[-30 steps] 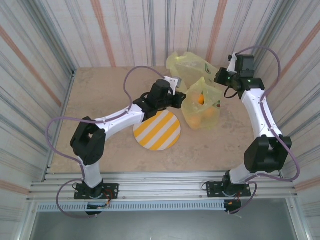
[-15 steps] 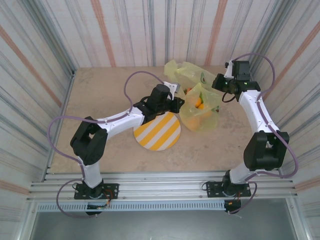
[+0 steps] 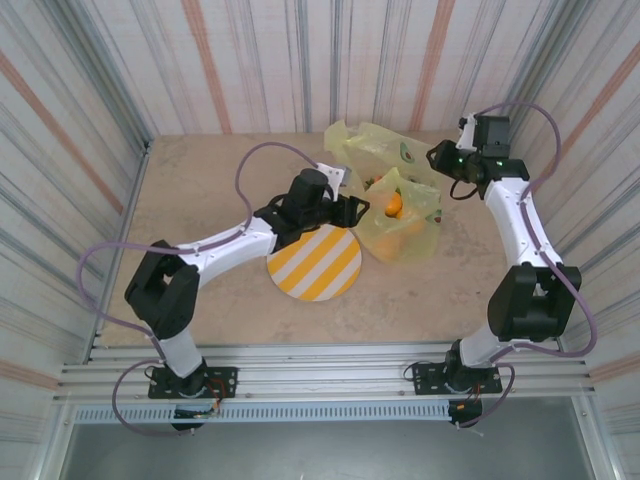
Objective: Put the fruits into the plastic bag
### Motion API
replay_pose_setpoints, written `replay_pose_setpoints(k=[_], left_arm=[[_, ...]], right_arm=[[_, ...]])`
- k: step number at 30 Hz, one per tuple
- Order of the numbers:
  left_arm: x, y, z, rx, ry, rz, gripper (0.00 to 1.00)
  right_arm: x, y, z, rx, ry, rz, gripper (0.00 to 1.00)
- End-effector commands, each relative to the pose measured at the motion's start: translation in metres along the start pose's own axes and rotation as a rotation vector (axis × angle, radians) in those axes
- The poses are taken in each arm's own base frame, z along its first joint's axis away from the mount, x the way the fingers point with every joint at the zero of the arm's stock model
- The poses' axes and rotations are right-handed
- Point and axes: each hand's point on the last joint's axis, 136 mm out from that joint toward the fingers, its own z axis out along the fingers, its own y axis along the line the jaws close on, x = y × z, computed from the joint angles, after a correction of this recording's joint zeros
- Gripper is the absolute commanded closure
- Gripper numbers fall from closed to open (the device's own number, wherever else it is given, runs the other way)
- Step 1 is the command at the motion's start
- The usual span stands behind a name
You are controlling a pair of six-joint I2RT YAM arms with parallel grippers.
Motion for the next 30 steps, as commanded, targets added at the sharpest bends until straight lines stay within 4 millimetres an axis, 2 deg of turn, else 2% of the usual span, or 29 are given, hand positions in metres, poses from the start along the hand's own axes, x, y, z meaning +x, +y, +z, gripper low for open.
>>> replay_pose_setpoints(k=[1, 4, 9, 14, 18, 26, 30], left_arm=[[-0.014, -0.007, -0.031, 0.005, -0.036, 0.051, 0.23], [-0.016, -0.006, -0.05, -0.007, -0.059, 0.079, 0.14], [-0.022, 0.005, -0.087, -0.061, -0.124, 0.123, 0.04], [-0.015, 0.043, -0.128, -0.213, -0.176, 0.123, 0.01], [-0.001, 0.089, -0.162, -0.374, -0.221, 0.088, 0.01], [0.041, 0.179, -0.23, -0.75, -0.276, 0.061, 0.01], [0.059, 0.216, -0.255, -0.877, -0.289, 0.013, 0.01]], right_arm=[[-0.027, 0.017, -0.036, -0.031, -0.087, -0.016, 0.49], [-0.04, 0.024, -0.056, -0.035, -0.142, -0.024, 0.32], [-0.056, 0.033, -0.091, -0.019, -0.246, -0.059, 0.19], [-0.05, 0.015, -0.11, 0.103, -0.318, -0.1, 0.11], [-0.028, -0.007, -0.118, 0.222, -0.356, -0.138, 0.0], [0.044, -0.068, -0.114, 0.392, -0.411, -0.145, 0.01], [0.076, -0.096, -0.099, 0.441, -0.424, -0.124, 0.01]])
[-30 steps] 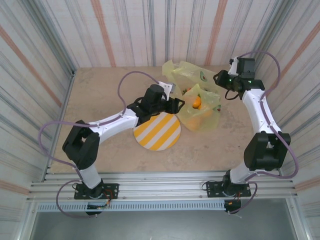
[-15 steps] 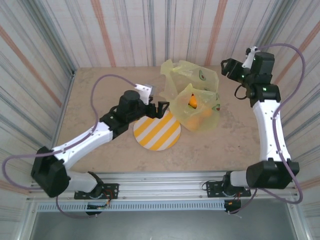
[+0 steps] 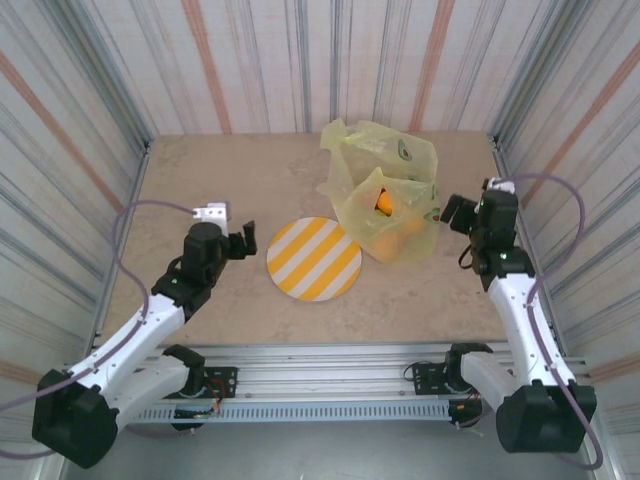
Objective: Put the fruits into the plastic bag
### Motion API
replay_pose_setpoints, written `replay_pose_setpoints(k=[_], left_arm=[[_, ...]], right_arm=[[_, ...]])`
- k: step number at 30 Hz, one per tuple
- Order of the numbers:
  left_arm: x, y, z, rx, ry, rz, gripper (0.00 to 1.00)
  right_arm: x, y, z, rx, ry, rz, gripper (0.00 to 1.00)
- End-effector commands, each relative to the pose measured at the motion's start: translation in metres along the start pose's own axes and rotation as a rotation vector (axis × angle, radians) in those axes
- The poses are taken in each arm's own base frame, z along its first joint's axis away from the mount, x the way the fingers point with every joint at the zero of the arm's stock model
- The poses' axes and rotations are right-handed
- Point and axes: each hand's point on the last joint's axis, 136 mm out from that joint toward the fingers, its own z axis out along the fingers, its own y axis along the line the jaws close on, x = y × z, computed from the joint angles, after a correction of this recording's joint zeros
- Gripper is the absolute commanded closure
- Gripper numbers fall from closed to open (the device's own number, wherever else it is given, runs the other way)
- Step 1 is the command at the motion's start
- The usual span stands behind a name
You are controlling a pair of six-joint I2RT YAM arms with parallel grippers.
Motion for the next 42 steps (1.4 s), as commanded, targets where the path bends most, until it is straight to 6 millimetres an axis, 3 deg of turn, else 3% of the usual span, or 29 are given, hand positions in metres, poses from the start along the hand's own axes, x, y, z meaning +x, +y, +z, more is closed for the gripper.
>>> replay_pose_setpoints(k=[1, 8, 13, 19, 21, 28, 32, 42], left_arm=[[0.005, 0.044, 0.0, -0.155, -0.036, -0.002, 0.01], [0.014, 0.087, 0.017, -0.231, -0.062, -0.035, 0.01], [0.013, 0.092, 0.032, -0.217, -0.056, -0.002, 0.01], [0.027, 0.087, 0.059, -0.186, -0.028, 0.102, 0.01], [0.035, 0.085, 0.069, -0.17, -0.019, 0.118, 0.02], [0.033, 0.073, 0.093, -0.081, -0.014, 0.196, 0.01], [0.049, 0.077, 0.104, -0.041, -0.081, 0.18, 0.01], [0.051, 0.076, 0.107, -0.008, -0.026, 0.16, 0.01]], right_arm=[[-0.003, -0.013, 0.003, 0.065, -0.118, 0.014, 0.01], [0.053, -0.033, 0.047, 0.172, -0.059, -0.007, 0.01], [0.075, -0.028, 0.068, 0.169, -0.001, -0.055, 0.01], [0.092, -0.021, 0.084, 0.128, 0.011, -0.122, 0.01], [0.094, -0.017, 0.088, 0.118, 0.034, -0.139, 0.01], [0.085, -0.005, 0.092, 0.051, -0.031, -0.165, 0.01], [0.079, -0.001, 0.098, 0.01, -0.073, -0.145, 0.01], [0.074, -0.006, 0.098, -0.02, -0.1, -0.131, 0.01]])
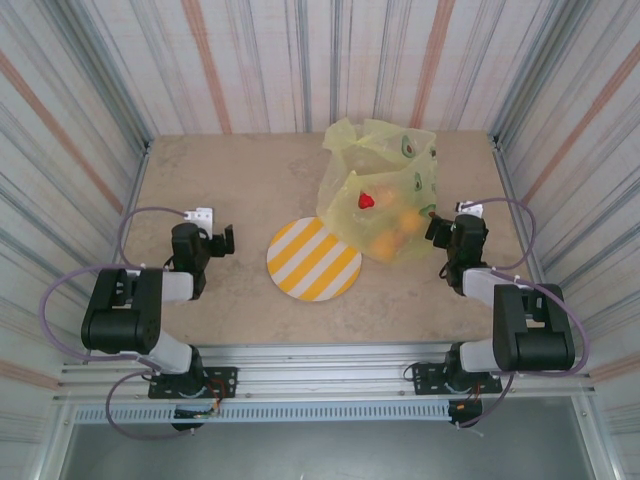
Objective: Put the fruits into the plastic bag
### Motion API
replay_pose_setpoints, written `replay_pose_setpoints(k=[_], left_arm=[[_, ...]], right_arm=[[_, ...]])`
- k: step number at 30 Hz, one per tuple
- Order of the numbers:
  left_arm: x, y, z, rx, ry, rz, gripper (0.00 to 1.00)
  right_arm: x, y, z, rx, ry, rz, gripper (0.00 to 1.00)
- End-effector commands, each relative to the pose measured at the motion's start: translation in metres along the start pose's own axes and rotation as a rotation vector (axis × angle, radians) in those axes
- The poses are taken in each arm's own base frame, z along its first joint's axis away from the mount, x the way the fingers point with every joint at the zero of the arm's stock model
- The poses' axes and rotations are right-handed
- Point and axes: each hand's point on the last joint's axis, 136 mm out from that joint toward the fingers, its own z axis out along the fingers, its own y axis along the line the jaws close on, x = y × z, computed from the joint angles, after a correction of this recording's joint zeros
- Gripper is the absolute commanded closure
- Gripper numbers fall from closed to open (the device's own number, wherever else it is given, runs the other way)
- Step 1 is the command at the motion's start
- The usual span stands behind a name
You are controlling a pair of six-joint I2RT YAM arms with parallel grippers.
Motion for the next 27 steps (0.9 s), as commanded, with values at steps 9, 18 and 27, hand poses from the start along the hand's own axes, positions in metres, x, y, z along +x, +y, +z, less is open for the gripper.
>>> replay_pose_setpoints(k=[9, 18, 27], left_arm=[[-0.014, -0.001, 0.0, 0.019, -0.042, 0.018, 0.01], [-0.014, -0.001, 0.0, 0.018, -0.042, 0.019, 0.01], [-0.014, -0.002, 0.0, 0.019, -0.043, 0.019, 0.01]], right_arm=[[0.007, -0.005, 0.01, -0.057, -0.135, 0.011, 0.01], [0.01, 0.003, 0.018, -0.048, -0.063, -0.027, 0.01], [0.01, 0.004, 0.017, -0.044, -0.064, -0.038, 0.01]])
